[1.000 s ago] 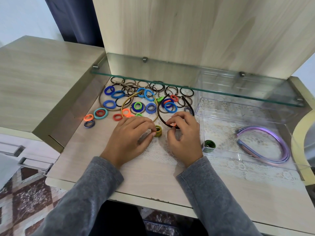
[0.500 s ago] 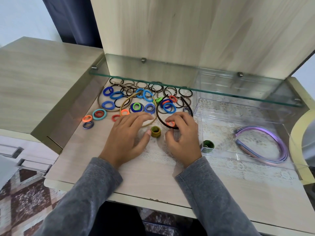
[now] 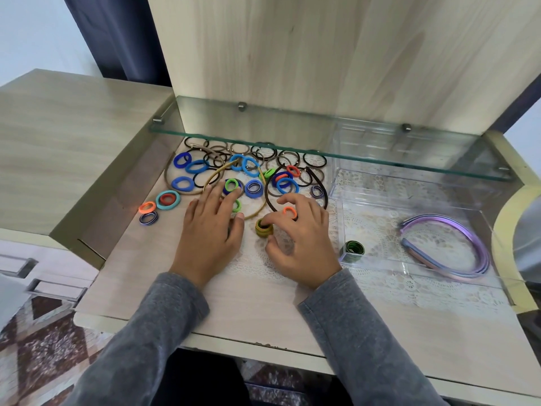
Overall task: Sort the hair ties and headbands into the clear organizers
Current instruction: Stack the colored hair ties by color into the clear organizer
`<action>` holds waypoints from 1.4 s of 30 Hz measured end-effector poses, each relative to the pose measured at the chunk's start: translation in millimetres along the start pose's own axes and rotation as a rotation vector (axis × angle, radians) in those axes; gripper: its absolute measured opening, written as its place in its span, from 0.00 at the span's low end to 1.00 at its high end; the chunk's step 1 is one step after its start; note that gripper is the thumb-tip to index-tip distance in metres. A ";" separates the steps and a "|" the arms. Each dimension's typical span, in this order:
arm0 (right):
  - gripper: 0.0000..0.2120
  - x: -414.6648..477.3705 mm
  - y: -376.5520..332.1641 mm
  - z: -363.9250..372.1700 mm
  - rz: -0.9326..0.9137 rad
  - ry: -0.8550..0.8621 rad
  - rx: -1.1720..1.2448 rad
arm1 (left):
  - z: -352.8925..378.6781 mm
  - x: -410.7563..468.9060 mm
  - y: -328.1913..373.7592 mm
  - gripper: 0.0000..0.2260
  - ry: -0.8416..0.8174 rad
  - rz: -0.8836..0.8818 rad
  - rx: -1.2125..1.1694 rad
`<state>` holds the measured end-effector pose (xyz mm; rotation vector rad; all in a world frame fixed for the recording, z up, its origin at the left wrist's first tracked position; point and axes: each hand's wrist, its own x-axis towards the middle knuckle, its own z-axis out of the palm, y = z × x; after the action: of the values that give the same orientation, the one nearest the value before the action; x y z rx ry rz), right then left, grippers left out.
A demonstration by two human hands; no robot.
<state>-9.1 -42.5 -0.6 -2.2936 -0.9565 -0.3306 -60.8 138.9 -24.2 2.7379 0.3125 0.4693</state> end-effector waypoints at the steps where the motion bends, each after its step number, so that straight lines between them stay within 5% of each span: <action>1: 0.10 -0.1 0.3 0.4 0.000 -0.007 -0.013 | -0.3 0.1 0.2 0.28 -0.004 -0.003 -0.002; 13: 0.07 1.7 -2.5 2.9 -0.043 -0.045 -0.146 | -6.3 1.5 4.7 0.26 -0.049 0.010 -0.053; 28: 0.11 26.4 -11.2 -17.6 -0.111 -0.329 -0.452 | -16.5 9.7 -4.0 0.30 -0.212 0.005 -0.235; 34: 0.08 31.4 -12.4 -22.2 -0.116 -0.346 -0.417 | -15.6 2.2 4.6 0.30 -0.175 0.113 -0.141; 42: 0.07 36.8 -15.4 -37.8 -0.113 -0.269 -0.333 | -23.7 -4.0 34.4 0.27 -0.290 0.130 -0.383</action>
<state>6.3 -37.8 52.0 -2.6397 -1.2479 -0.2459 -67.7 113.3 8.3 2.4115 -0.0293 0.1389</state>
